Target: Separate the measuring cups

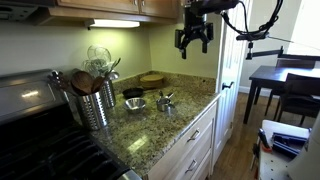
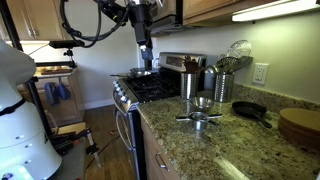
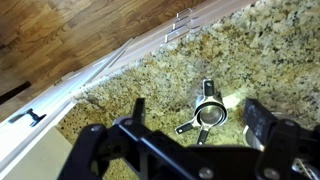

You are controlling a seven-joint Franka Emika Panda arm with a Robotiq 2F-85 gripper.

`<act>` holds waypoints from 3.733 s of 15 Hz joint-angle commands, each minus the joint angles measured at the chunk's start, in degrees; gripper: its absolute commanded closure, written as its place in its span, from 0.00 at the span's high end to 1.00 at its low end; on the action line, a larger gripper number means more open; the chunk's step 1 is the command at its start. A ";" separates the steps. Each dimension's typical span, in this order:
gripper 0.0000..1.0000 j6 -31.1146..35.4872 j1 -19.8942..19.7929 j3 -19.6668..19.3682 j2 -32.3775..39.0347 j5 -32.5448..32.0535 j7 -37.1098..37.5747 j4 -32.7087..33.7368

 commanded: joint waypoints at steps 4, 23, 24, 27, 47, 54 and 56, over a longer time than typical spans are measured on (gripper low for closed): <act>1.00 12.07 -1.26 0.66 8.28 -4.13 8.16 -0.14; 1.00 22.37 -0.83 -4.82 24.06 -6.84 10.31 5.39; 1.00 23.66 -0.76 -5.42 25.54 -7.28 10.65 6.18; 1.00 28.25 -0.01 -7.22 30.75 -7.54 11.17 9.57; 1.00 29.00 8.49 -18.61 61.77 -4.64 9.63 37.80; 0.81 27.66 9.27 -19.94 65.17 -1.65 10.06 40.87; 0.77 27.11 9.60 -20.19 65.49 -1.72 10.20 41.17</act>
